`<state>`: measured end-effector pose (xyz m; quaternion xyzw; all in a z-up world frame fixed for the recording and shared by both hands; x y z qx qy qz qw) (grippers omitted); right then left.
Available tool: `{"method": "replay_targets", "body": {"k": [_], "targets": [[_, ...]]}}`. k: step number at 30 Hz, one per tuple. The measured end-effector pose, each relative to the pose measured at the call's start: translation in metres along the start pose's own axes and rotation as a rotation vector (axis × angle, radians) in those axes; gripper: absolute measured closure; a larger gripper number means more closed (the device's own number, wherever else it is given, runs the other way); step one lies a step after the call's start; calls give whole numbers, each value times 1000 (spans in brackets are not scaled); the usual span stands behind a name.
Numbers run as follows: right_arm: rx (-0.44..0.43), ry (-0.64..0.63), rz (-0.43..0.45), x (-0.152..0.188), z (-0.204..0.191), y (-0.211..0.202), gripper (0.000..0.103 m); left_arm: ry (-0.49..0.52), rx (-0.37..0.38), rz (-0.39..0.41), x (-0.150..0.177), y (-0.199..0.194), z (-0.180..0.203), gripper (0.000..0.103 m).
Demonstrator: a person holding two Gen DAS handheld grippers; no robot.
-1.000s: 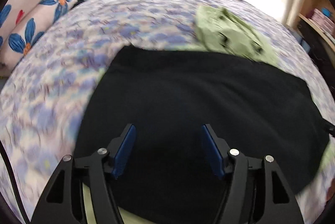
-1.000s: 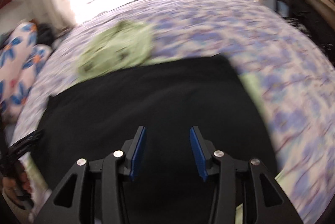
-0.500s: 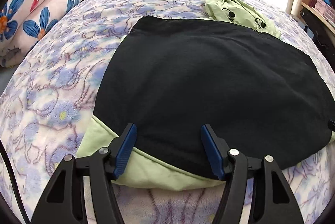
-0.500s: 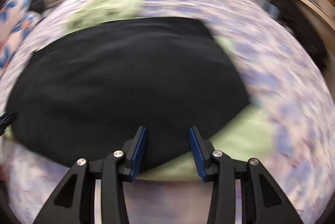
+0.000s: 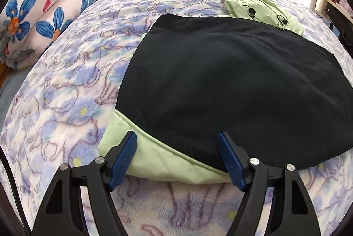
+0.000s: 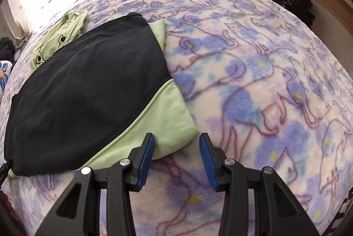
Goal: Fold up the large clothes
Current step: 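Lay the hem down below the hood and open both tools, then grasp the light-green hood with both tools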
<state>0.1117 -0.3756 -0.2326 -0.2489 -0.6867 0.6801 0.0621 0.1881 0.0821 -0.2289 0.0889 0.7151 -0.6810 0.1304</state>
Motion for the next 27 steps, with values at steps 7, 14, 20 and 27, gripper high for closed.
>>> {"method": "replay_targets", "body": {"k": [7,14,20,27], "targets": [[-41,-17,59,-2,-13,-27,61,10,57,27,0,-28,17,25],[-86,-72,73,1,-40,-49,61,65,79,75,-6,-59,41,19],[-125,-125,65,1,-71,-57,60,80,125,91,-13,-78,51,19],[-163,-205,47,3,-108,-58,60,96,138,92,-18,-90,55,18]]}}
Point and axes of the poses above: each gripper's, at about its wrist camera, not at the fingertips, and y roughly the way its jaws point, z to its right, x to its underside, the point moved 10 cm from there along y, roughly the way its jaws point, and after that the axes turned 14 degrees about -z, right-handed, at the moved point
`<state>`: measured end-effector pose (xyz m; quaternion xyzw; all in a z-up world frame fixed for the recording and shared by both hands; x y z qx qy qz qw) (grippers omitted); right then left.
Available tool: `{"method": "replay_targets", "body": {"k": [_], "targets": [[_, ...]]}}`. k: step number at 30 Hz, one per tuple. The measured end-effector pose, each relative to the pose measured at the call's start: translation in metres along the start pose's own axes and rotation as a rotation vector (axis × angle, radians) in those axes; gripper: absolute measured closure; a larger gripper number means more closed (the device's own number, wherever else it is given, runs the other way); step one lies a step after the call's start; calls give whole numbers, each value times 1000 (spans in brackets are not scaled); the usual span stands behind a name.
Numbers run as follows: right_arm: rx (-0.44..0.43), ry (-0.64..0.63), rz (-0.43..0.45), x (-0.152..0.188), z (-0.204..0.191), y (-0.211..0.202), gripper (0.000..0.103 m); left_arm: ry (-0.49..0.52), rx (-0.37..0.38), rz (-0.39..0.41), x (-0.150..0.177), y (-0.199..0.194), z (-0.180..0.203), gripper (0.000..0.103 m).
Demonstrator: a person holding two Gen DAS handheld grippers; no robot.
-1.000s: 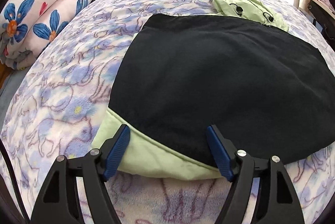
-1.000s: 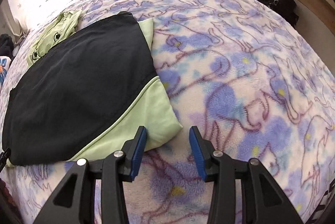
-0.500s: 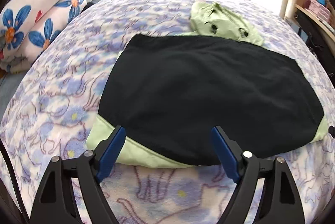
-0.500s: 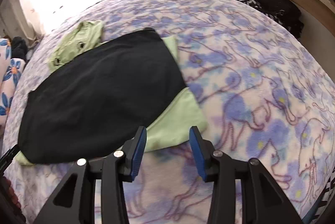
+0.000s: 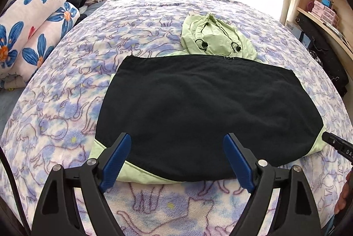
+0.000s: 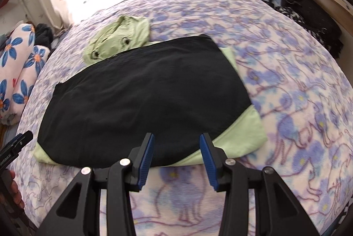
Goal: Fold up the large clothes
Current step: 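Grasp the light-green hood with both tools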
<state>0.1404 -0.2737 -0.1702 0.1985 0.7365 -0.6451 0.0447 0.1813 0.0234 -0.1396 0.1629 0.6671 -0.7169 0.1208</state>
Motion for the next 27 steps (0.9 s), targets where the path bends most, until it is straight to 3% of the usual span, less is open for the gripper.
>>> {"method": "replay_targets", "body": {"k": [7,12,22,27], "targets": [[-16,-62,-44,-7,-27,14,60,35,23,-9,-11,-3,3,18],[-18,-120,-35,-42,-44,4,60,94,45,-4,-53,-13,6,18],[-49,-160,94,-189,-67,-79,59,81,137,-3,-183,-46,13,18],[-1,-175,138,-257,-74,-100,52,79,105,-12,-242,-38,14,18]]}}
Point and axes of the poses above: each gripper's, at about its wrist camera, not at the fingertips, and y roughly the way its jaws point, z to its right, x to its underside, the point moved 10 cm from there along y, roughly the way its jaws point, and after that the axes turned 14 degrees about -z, right-handed, at the moved point
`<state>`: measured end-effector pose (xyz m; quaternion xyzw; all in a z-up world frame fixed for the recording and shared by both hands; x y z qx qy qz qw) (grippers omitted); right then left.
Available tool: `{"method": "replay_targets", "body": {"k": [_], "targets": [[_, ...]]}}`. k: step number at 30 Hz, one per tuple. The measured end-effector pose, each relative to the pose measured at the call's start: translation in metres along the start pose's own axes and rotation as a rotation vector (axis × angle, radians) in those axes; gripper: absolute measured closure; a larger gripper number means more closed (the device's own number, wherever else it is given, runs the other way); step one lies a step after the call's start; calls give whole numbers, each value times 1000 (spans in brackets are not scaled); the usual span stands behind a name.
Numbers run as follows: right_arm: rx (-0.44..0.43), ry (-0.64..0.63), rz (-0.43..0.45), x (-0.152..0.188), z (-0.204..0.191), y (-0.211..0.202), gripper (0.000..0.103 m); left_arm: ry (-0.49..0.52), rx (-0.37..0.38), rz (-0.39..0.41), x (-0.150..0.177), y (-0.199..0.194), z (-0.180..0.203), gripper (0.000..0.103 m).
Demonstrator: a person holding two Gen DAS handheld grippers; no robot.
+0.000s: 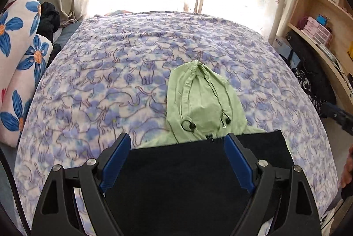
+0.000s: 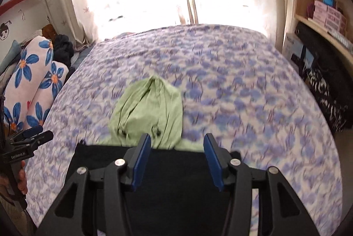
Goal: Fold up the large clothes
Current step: 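Grasp the light-green hood with both tools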
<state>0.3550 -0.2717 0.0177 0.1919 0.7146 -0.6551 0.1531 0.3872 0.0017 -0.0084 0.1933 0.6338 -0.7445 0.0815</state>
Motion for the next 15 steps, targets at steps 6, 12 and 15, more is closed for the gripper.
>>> {"method": "replay_targets", "body": {"k": [6,12,15], "targets": [[-13,8,-40,-51,4,52,51,-41,-41,-60,-52,56,-10,18],[-98,34,-152,-65,-5,152,51,-70,-29,-115,-81,140,-9,18],[-100,40,-202,-67,-11,200,51,-79,-11,-139,-89,179,-5,18]]}}
Point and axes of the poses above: each gripper's, at about its wrist camera, not at the fingertips, and y roughly the way its jaws point, z to its right, x to its underside, the point moved 10 cm from there along y, roughly the way its jaws point, and after that the axes turned 14 degrees about -z, right-handed, at the moved point
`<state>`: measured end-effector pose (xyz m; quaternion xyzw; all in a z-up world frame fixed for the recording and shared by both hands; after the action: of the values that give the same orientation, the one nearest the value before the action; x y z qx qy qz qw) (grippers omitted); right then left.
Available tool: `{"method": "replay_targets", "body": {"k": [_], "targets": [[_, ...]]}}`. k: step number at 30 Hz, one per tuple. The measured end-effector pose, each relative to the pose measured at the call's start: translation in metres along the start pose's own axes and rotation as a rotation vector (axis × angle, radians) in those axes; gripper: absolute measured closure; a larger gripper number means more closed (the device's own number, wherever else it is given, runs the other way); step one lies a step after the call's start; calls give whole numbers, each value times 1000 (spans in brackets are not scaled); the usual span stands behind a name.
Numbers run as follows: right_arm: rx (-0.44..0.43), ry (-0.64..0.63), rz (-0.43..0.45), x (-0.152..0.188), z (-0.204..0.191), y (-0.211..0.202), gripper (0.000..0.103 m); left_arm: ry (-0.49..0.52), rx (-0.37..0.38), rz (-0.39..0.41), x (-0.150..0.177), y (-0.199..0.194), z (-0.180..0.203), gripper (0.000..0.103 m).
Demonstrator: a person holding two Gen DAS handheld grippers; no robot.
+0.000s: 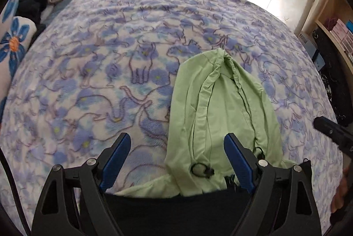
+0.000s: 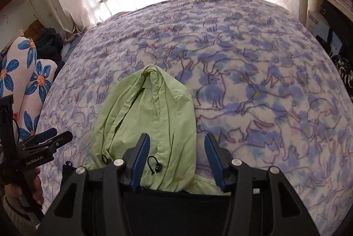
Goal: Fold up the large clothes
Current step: 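Grasp the light-green hood with both tools, then fold the held hood over the folded black body with both tools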
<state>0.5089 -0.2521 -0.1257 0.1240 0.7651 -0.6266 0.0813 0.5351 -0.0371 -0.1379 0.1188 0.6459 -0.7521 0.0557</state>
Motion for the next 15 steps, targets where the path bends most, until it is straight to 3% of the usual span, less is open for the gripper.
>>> {"method": "replay_targets", "body": {"k": [6,10,13,15], "targets": [[-44,15,-54,-19,0,70,51,0,-8,-45,-18,66,2,18],[-15,28,-77,-33,7,103,51,19,-7,-80,-24,101,4,19],[-54,58,-83,-41,13,117,51,4,38,-106,-25,119,3,34],[-92,79,-106,-41,15,128,54,-13,60,-110,-27,126,0,51]]}}
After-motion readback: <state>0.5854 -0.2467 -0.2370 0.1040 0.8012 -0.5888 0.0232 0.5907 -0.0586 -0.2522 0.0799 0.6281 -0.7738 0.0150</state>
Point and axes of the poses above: each gripper's, at about its wrist camera, not at the fingertips, and y roughly the way its jaws point, z to its right, x to its underside, the point moved 10 cm from there along y, roughly the way its jaws point, and after that the axes turned 14 degrees about -z, right-handed, at the moved point
